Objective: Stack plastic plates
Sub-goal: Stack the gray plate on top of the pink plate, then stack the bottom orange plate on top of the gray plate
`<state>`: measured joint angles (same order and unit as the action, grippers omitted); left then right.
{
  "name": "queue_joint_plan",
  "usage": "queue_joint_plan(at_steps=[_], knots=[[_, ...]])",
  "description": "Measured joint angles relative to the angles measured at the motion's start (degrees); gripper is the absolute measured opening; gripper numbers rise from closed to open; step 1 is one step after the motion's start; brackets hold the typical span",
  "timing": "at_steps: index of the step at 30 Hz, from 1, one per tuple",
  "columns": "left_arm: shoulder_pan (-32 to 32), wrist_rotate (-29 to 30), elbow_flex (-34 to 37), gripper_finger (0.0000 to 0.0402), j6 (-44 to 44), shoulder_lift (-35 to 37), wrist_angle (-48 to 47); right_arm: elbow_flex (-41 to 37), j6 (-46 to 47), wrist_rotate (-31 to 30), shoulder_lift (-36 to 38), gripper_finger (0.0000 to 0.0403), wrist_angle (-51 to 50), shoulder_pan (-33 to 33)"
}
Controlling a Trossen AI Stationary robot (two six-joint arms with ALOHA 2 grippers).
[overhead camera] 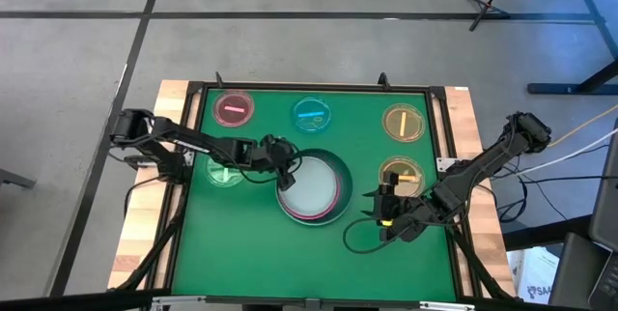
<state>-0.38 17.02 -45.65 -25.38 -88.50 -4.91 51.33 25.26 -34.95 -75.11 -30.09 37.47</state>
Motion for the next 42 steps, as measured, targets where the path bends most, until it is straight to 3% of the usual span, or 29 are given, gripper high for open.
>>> queue_joint_plan(at_steps=[7, 16, 23, 25, 30, 42], knots=[[0.0, 0.57, 0.0, 0.0029, 2.41, -0.17, 0.33, -0.02, 0.0, -0.44, 0.0, 0.0193, -0.17, 0.0], [-0.38, 0.39, 0.02, 0.0112, 4.91, 0.96, 0.56, -0.02, 4.99, -0.47, -0.02, 0.0193, -5.87, -0.1], [-8.59, 13.49, 0.04, 0.0122, 10.55, 5.97, 1.06, -0.11, 18.28, 0.12, -0.02, 0.0193, -17.17, 0.0], [-11.08, 14.61, 0.04, 0.0122, 14.1, 6.93, 1.37, -1.01, 19.9, 1.2, -0.02, 0.0193, -17.81, 0.0], [-16.51, 11.05, 0.04, 0.0122, 21.98, 7.59, 1.62, -6.76, 24.0, 7.38, -0.26, 0.0193, -15.41, -0.02], [-22.3, 6.95, 0.04, 0.0122, 27.54, 10.78, 1.63, -17.61, 28.97, 7.25, -0.57, 0.0193, -11.11, -0.07]])
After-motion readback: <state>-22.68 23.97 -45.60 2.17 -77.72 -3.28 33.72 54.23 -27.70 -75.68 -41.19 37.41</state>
